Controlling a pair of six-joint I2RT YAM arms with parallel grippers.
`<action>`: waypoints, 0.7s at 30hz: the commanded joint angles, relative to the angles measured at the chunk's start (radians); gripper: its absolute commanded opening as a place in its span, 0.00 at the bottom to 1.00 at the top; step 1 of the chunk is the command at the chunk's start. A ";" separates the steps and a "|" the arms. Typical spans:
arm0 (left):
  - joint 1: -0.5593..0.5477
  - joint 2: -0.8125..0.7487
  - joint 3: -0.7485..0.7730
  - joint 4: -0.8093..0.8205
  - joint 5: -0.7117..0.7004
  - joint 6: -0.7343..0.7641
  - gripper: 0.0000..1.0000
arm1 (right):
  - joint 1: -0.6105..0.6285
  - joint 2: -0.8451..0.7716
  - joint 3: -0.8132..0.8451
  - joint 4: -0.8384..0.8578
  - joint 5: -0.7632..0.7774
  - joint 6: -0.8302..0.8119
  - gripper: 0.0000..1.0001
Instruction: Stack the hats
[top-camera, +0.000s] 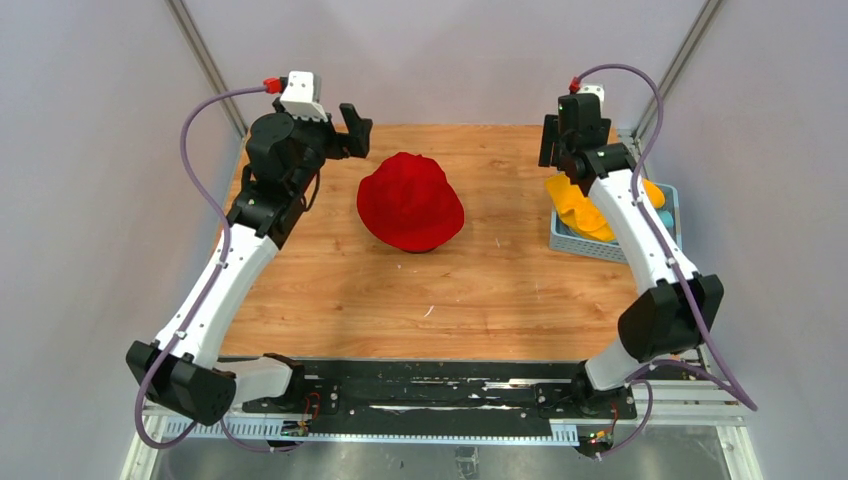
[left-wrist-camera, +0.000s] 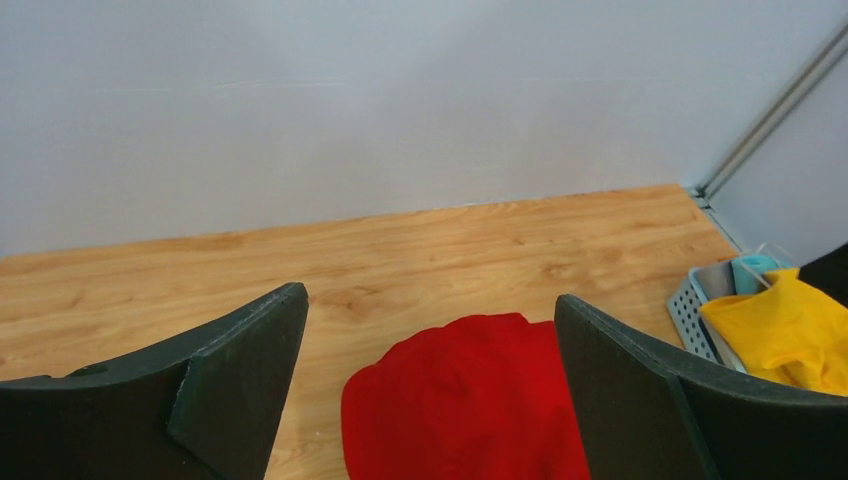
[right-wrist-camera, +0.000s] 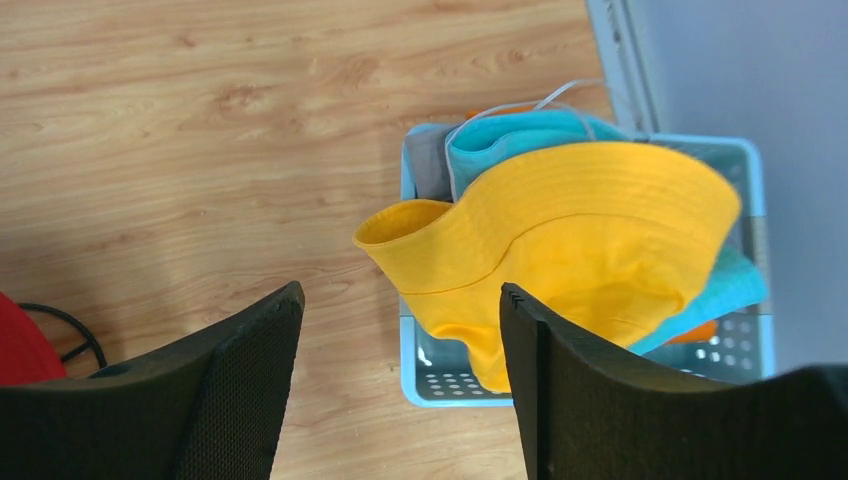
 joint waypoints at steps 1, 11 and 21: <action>0.005 0.017 0.035 0.041 0.105 0.025 0.98 | -0.067 0.057 0.032 -0.060 -0.165 0.119 0.70; 0.005 0.016 0.027 0.032 0.104 0.042 0.98 | -0.100 -0.005 -0.127 -0.046 -0.132 0.130 0.70; 0.005 0.024 0.014 0.045 0.142 0.006 0.98 | -0.157 -0.118 -0.390 0.026 -0.138 0.145 0.69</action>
